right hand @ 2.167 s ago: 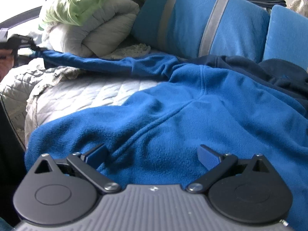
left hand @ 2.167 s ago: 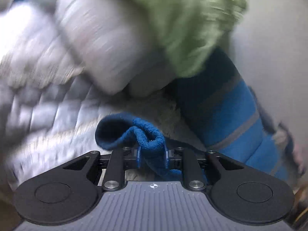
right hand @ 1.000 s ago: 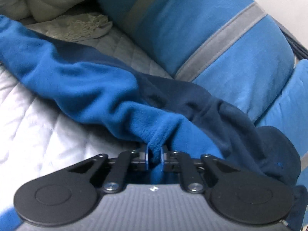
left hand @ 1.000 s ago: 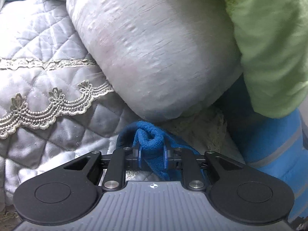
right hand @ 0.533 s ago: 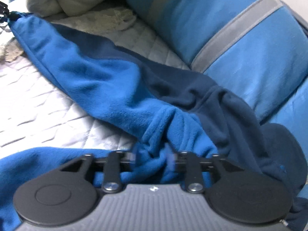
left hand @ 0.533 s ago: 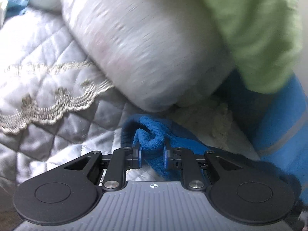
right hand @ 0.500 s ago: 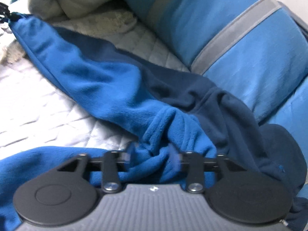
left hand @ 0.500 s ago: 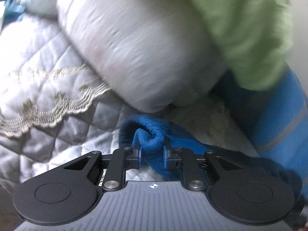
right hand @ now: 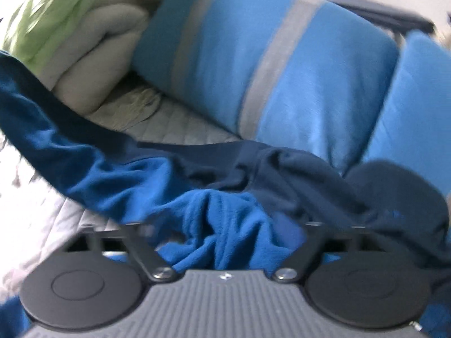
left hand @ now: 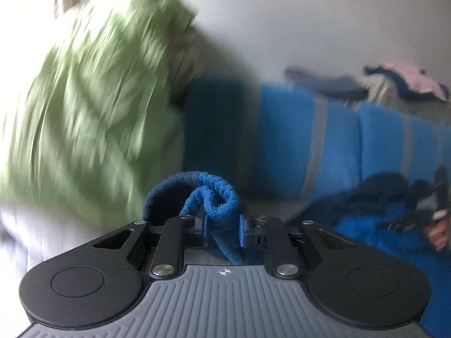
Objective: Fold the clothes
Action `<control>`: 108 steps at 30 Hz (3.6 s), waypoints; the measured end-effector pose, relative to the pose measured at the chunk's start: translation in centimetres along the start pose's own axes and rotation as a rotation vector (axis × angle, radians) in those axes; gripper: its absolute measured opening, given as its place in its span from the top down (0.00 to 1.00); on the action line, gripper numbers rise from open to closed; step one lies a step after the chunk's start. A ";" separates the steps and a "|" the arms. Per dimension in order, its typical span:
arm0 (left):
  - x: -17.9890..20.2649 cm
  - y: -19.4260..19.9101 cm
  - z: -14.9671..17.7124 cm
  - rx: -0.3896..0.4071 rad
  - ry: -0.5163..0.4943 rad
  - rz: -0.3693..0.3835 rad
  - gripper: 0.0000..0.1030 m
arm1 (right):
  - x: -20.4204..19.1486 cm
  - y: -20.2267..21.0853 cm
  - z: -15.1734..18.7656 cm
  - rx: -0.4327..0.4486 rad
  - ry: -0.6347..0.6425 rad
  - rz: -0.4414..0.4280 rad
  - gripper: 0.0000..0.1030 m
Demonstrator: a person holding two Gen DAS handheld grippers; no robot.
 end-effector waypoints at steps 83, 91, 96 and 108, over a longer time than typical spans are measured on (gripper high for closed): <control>42.9 -1.0 -12.4 0.199 -0.310 0.414 0.82 | 1.4 18.7 14.4 0.092 -0.136 0.156 0.00; 54.7 -4.2 -1.3 0.020 -0.427 0.502 0.58 | 7.7 25.7 22.9 -0.021 -0.480 0.295 0.00; 56.9 -6.3 6.0 -0.112 -0.441 0.570 0.39 | 9.1 28.2 25.5 -0.051 -0.495 0.338 0.00; 39.8 -10.9 9.0 -0.241 -0.195 0.404 0.29 | 13.3 28.0 27.0 -0.046 -0.544 0.320 0.00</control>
Point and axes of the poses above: each gripper's, at about its wrist camera, not at the fingertips, and y roughly against the way its jaws point, x to its right, z to its underside, the point moved 9 cm from there along -y, roughly the way its jaws point, and after that the axes turned 4 degrees about -z, right-handed, at the moved point
